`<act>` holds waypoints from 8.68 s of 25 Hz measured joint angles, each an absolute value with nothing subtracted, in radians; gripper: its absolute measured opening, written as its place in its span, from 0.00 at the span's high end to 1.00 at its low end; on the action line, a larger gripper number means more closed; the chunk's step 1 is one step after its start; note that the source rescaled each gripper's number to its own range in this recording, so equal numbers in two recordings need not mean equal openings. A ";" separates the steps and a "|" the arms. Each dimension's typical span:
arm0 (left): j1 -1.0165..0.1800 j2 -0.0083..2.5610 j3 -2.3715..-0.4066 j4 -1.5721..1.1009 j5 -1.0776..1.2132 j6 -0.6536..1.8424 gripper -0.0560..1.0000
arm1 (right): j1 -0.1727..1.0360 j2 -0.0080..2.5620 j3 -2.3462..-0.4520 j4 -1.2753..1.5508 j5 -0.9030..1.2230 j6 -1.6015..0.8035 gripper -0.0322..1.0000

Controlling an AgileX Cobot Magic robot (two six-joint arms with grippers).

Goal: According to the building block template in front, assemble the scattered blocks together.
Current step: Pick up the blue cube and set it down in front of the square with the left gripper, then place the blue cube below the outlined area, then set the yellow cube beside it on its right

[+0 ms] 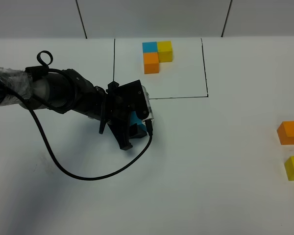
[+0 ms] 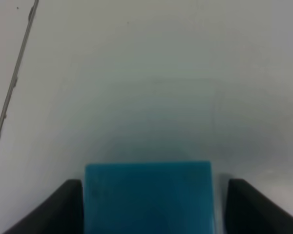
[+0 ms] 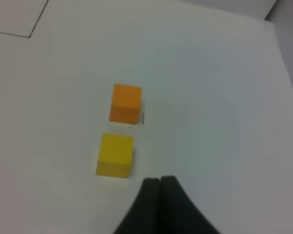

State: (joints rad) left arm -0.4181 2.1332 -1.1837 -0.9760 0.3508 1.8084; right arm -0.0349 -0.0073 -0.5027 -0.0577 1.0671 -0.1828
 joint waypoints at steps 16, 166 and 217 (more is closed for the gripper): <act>-0.424 2.061 -1.174 -0.928 0.352 1.807 0.09 | -0.035 -0.007 -0.503 -0.059 1.067 -0.183 0.97; 0.025 -0.006 -0.505 -0.090 1.067 0.067 0.95 | -0.035 -0.007 -0.503 -0.059 1.067 -0.183 0.97; 0.025 -0.006 -0.505 -0.090 1.067 0.067 0.95 | -0.035 -0.007 -0.503 -0.059 1.067 -0.183 0.97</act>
